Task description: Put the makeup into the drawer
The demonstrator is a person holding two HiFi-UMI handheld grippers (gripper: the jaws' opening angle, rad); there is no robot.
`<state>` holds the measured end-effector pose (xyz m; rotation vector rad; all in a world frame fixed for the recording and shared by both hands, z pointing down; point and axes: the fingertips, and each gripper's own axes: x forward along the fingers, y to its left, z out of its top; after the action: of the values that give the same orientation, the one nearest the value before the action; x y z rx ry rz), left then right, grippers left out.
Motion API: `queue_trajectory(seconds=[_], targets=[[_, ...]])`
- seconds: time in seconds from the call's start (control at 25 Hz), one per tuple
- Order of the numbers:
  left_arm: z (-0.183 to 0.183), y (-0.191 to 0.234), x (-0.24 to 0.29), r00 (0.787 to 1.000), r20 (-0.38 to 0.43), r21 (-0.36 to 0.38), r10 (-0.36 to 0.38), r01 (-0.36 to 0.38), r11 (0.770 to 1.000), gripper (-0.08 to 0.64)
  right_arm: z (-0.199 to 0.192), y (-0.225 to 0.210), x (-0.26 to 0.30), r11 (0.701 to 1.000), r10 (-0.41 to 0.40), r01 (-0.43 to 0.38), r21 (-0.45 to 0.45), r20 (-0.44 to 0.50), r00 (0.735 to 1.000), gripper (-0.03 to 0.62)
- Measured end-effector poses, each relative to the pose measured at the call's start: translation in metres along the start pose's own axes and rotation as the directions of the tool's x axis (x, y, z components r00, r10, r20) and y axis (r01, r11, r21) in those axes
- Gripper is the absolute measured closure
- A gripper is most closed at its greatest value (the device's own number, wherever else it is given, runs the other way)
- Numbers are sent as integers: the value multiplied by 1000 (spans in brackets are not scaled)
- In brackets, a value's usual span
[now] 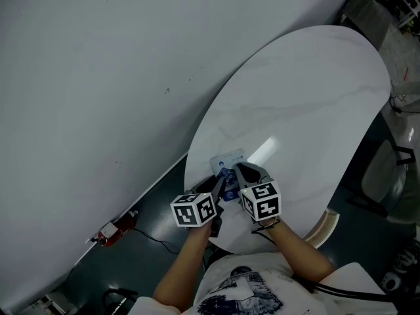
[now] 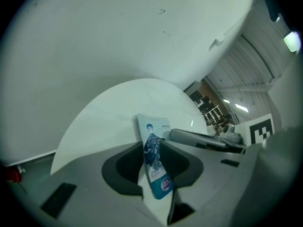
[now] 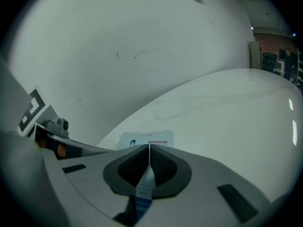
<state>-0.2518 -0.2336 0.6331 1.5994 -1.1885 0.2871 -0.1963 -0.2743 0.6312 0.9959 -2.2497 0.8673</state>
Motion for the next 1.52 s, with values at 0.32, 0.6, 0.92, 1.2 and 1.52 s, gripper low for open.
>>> queue_trajectory(seconds=[0.32, 0.6, 0.92, 1.2, 1.52], targets=[[-1, 3, 1, 999, -18, 67, 44, -43, 997, 456, 0, 0, 0, 1000, -3, 3, -2, -1, 1000, 569], [-1, 6, 1, 996, -17, 131, 85, -82, 988, 485, 0, 1, 0, 1000, -9, 9, -5, -2, 1000, 569], [-1, 7, 1, 995, 2, 161, 104, -103, 982, 520, 0, 0, -1, 1000, -9, 9, 8, 5, 1000, 569], [0, 1, -3, 995, 23, 194, 98, -101, 976, 523, -5, -4, -9, 999, -22, 22, 31, 20, 1000, 569], [-2, -7, -17, 995, 57, 235, 87, -98, 967, 523, -15, -7, -30, 996, -58, 56, 63, 35, 998, 569]])
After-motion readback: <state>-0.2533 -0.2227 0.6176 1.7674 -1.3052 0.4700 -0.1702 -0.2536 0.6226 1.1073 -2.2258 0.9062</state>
